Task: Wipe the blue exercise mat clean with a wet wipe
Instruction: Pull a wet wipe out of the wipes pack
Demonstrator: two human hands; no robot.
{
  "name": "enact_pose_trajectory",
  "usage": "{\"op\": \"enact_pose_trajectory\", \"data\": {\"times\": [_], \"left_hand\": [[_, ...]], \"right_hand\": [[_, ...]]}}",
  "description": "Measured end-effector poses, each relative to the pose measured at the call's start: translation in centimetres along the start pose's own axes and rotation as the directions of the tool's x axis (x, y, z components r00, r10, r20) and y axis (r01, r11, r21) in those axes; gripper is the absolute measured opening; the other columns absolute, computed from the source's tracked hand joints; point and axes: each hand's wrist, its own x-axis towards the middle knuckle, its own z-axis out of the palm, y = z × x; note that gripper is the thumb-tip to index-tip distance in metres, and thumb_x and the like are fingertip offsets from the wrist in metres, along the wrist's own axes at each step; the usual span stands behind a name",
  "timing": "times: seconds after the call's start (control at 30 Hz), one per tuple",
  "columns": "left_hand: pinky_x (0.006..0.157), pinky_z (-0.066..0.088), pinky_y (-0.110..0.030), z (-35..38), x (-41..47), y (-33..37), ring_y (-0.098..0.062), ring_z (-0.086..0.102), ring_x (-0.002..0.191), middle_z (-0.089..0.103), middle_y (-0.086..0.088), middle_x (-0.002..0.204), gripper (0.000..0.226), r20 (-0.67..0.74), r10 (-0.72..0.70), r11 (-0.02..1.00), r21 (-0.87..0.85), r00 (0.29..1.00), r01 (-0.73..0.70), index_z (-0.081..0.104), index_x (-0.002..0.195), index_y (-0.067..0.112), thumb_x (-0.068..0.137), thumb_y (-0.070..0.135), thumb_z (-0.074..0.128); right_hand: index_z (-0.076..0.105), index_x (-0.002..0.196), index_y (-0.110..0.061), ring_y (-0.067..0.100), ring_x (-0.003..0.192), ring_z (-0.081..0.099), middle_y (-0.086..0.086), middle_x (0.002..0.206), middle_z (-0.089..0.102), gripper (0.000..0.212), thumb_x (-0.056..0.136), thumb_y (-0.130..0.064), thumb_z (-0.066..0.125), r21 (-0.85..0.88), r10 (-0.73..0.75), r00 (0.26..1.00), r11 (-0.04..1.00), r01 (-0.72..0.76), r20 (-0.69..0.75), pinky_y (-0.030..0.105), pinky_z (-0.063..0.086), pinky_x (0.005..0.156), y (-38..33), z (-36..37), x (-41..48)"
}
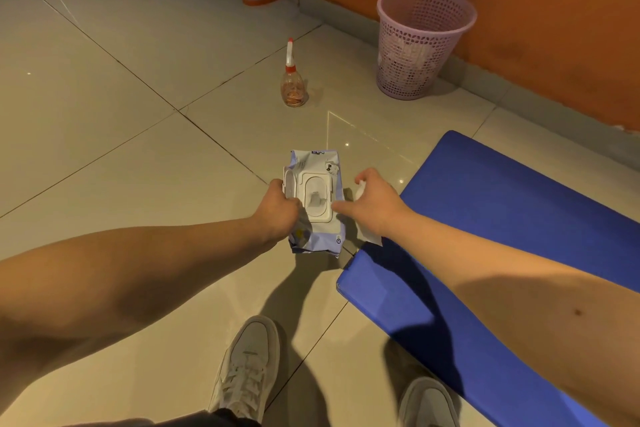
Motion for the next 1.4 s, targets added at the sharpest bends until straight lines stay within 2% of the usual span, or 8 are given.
{"op": "enact_pose_trajectory", "data": {"times": [0.23, 0.5, 0.73, 0.87, 1.0, 1.13, 1.23, 1.4], "left_hand": [[0.087, 0.057, -0.05, 1.2, -1.2, 0.5, -0.032, 0.065, 0.1, 0.062, -0.015, 0.112, 0.034, 0.126, 0.066, 0.998, -0.015, 0.99, -0.065, 0.041, 0.125, 0.019, 0.094, 0.005, 0.047], [0.088, 0.057, -0.047, 1.5, -1.8, 0.4, -0.028, 0.067, 0.098, 0.065, -0.011, 0.112, 0.04, 0.176, 0.073, 0.997, -0.033, 0.982, -0.068, 0.044, 0.132, 0.017, 0.095, 0.002, 0.045], [0.087, 0.057, -0.056, 0.8, -1.6, 0.3, -0.034, 0.066, 0.1, 0.064, -0.013, 0.113, 0.046, 0.148, 0.014, 0.998, -0.064, 0.989, -0.004, 0.043, 0.135, 0.017, 0.092, 0.004, 0.047], [0.079, 0.058, -0.043, 0.6, -1.7, 0.6, -0.029, 0.065, 0.094, 0.062, -0.011, 0.109, 0.041, 0.119, -0.001, 0.998, -0.064, 0.993, 0.008, 0.043, 0.133, 0.014, 0.093, 0.005, 0.049], [0.086, 0.058, -0.046, 0.8, -1.5, 0.5, -0.03, 0.068, 0.095, 0.066, -0.01, 0.111, 0.044, 0.186, -0.035, 0.994, -0.095, 0.982, 0.053, 0.048, 0.131, 0.013, 0.097, 0.041, 0.056], [0.097, 0.053, -0.045, 0.6, -0.8, 0.7, -0.026, 0.07, 0.106, 0.073, -0.005, 0.115, 0.069, 0.378, -0.125, 0.914, -0.316, 0.918, 0.254, 0.064, 0.125, 0.027, 0.093, 0.077, 0.028], [0.102, 0.051, -0.049, 0.3, -0.4, 0.3, -0.028, 0.068, 0.111, 0.071, -0.007, 0.119, 0.057, 0.338, -0.161, 0.903, -0.329, 0.927, 0.276, 0.062, 0.128, 0.023, 0.099, 0.063, 0.033], [0.088, 0.059, -0.048, 0.6, 0.0, -0.3, -0.024, 0.072, 0.097, 0.07, -0.007, 0.115, 0.034, 0.177, -0.069, 0.988, -0.122, 0.982, 0.091, 0.049, 0.123, 0.015, 0.097, 0.032, 0.063]], "right_hand": [[0.047, 0.123, -0.014, 0.026, 0.103, 0.062, 0.002, 0.114, 0.061, 0.082, 0.067, -0.06, 0.085, -0.036, 0.168, 0.983, 0.985, -0.17, -0.07, 0.041, 0.056, 0.083, 0.2, 1.1, 0.7], [0.062, 0.101, -0.017, 0.014, 0.075, 0.06, -0.004, 0.091, 0.064, 0.055, 0.072, -0.057, 0.085, 0.1, 0.233, 0.97, 0.969, -0.226, -0.068, 0.026, 0.039, 0.05, 0.7, 0.4, 1.0], [0.071, 0.102, -0.018, 0.019, 0.093, 0.07, -0.002, 0.103, 0.074, 0.048, 0.072, -0.05, 0.088, 0.154, 0.156, 0.987, 0.975, -0.162, 0.045, 0.038, 0.059, 0.088, 1.4, -0.4, 1.8], [0.061, 0.122, -0.012, 0.02, 0.101, 0.065, 0.001, 0.117, 0.067, 0.07, 0.069, -0.045, 0.092, 0.104, 0.132, 0.988, 0.985, -0.139, 0.079, 0.035, 0.055, 0.085, 1.9, -0.2, 1.0], [0.048, 0.127, -0.014, 0.019, 0.096, 0.057, -0.001, 0.112, 0.057, 0.07, 0.075, -0.036, 0.089, 0.035, 0.089, 0.996, 0.995, -0.088, -0.012, 0.032, 0.047, 0.076, 1.8, 0.1, 0.4], [0.048, 0.13, -0.013, 0.021, 0.1, 0.059, 0.0, 0.114, 0.057, 0.073, 0.074, -0.037, 0.09, 0.06, 0.107, 0.994, 0.993, -0.106, -0.027, 0.034, 0.05, 0.081, 1.9, -0.1, 0.7], [0.053, 0.122, -0.013, 0.022, 0.098, 0.063, 0.003, 0.112, 0.061, 0.06, 0.078, -0.033, 0.088, 0.16, 0.116, 0.993, 0.981, -0.113, -0.014, 0.033, 0.054, 0.079, 2.1, -0.3, 0.8], [0.065, 0.089, -0.008, 0.015, 0.067, 0.067, 0.006, 0.089, 0.073, 0.019, 0.09, -0.024, 0.075, 0.391, 0.118, 0.992, 0.912, -0.127, 0.047, 0.022, 0.051, 0.058, 2.2, -0.3, 0.7]]}}
